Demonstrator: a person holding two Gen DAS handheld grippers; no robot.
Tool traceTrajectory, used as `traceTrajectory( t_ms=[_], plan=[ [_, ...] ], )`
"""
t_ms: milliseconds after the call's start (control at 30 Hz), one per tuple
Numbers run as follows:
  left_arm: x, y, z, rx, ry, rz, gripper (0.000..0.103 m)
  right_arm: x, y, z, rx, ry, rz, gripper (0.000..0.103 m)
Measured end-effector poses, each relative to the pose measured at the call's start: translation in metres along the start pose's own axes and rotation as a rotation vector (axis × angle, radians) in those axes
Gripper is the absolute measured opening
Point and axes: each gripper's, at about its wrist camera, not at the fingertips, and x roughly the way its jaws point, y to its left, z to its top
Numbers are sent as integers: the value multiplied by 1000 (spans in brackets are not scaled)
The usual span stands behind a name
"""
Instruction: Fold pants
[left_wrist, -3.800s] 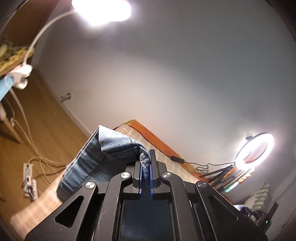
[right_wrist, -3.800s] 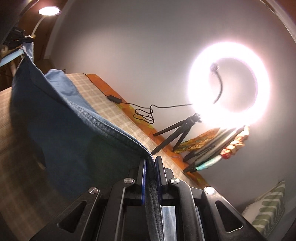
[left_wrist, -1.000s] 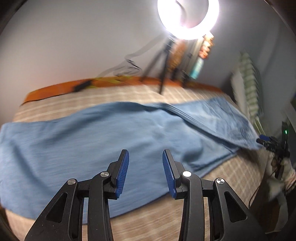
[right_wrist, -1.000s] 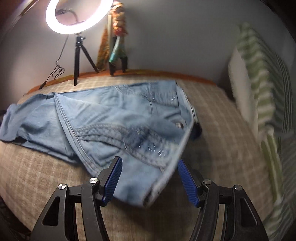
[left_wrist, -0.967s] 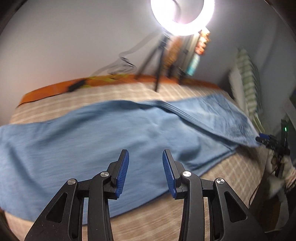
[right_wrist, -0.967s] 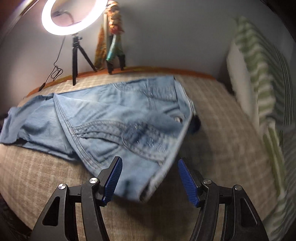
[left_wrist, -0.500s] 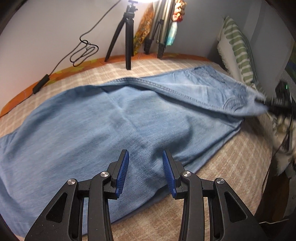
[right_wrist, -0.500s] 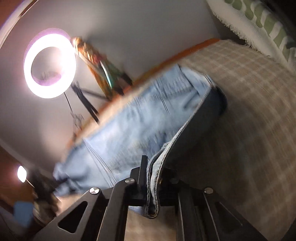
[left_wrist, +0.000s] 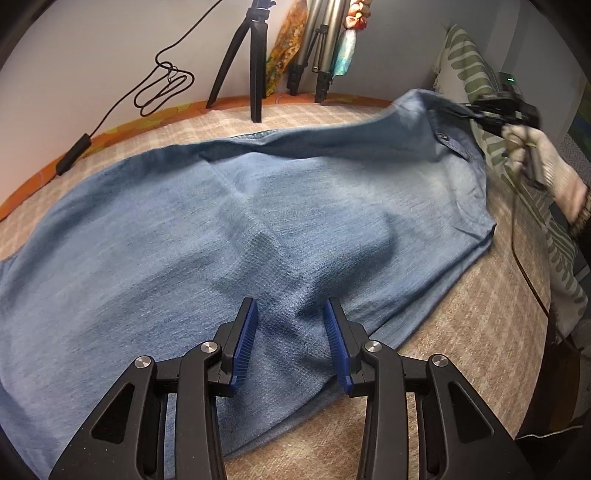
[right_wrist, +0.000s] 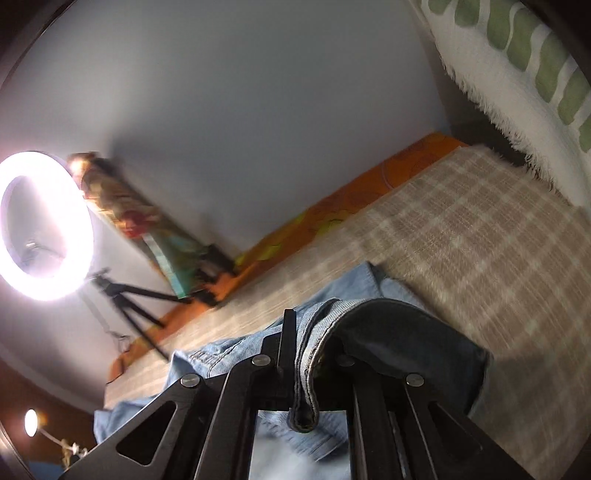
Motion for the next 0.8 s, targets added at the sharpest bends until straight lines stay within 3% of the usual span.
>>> traceTrajectory(
  t_ms=[133,300,367,467,500,533,567,633,800],
  plan=[
    [-1,2,0,-5,-2,-12,36,34,-12,3,9,48,-127,3],
    [-2,3,-2,-8,-5,-19,36,55,-24,2,21,90,-181,4],
    [-2,3,-1,-8,-5,-19,36,61,-28,4,37,115,-174,10],
    [-3,3,-2,-5,-2,-15,36,54,-36,9,78,98,-177,27],
    [-3,2,-1,-4,-1,-13,36,46,-37,12,82,73,-188,42],
    [-3,1,-1,-2,-1,-11,36,35,-40,16,87,37,-207,65],
    [-4,1,-1,-1,-1,-10,36,26,-41,19,86,5,-218,71],
    [-7,1,-2,1,-5,-4,36,2,-47,25,90,-60,-230,73],
    [-18,2,-3,-7,-31,4,36,-30,-47,8,40,-41,-234,73]
  ],
)
